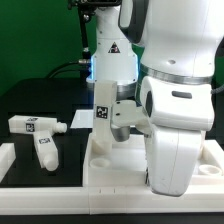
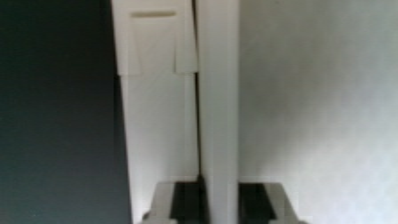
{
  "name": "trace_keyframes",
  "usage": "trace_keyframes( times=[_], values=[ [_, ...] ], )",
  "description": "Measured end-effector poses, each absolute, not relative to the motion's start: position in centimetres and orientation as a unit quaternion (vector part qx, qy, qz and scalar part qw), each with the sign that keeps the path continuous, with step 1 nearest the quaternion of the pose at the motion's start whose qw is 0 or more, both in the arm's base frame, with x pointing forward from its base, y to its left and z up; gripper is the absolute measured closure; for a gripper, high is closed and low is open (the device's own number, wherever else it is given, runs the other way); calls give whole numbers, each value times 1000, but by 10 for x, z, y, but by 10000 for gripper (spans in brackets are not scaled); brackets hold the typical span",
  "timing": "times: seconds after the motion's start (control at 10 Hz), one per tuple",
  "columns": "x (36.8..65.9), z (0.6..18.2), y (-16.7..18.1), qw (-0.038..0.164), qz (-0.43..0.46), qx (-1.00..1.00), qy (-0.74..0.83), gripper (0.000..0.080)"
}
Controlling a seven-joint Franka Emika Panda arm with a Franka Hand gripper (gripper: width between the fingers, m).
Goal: Assemble desk
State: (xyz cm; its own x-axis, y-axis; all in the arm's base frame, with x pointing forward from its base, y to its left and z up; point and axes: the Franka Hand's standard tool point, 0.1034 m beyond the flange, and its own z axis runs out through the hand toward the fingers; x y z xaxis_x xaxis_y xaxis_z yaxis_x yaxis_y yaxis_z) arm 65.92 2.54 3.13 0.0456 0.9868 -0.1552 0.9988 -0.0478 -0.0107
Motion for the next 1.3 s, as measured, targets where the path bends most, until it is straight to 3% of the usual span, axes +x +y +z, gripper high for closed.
trace_keyframes(
  times=[0.2,0.3,0.4,0.5,0.6,0.7,0.8,1.2,1.3],
  values=[
    [659,32,25,50,-60,722,688,729],
    [659,32,24,50,-60,722,687,550],
    [660,33,23,50,-61,723,687,550],
    [659,48,19,47,-68,725,684,348],
    [659,68,15,46,-71,729,679,224],
    [660,75,11,47,-70,737,670,224],
    [659,72,12,46,-72,743,664,164],
    [659,71,7,49,-69,784,614,151],
    [655,76,-11,43,-78,804,588,151]
  ],
)
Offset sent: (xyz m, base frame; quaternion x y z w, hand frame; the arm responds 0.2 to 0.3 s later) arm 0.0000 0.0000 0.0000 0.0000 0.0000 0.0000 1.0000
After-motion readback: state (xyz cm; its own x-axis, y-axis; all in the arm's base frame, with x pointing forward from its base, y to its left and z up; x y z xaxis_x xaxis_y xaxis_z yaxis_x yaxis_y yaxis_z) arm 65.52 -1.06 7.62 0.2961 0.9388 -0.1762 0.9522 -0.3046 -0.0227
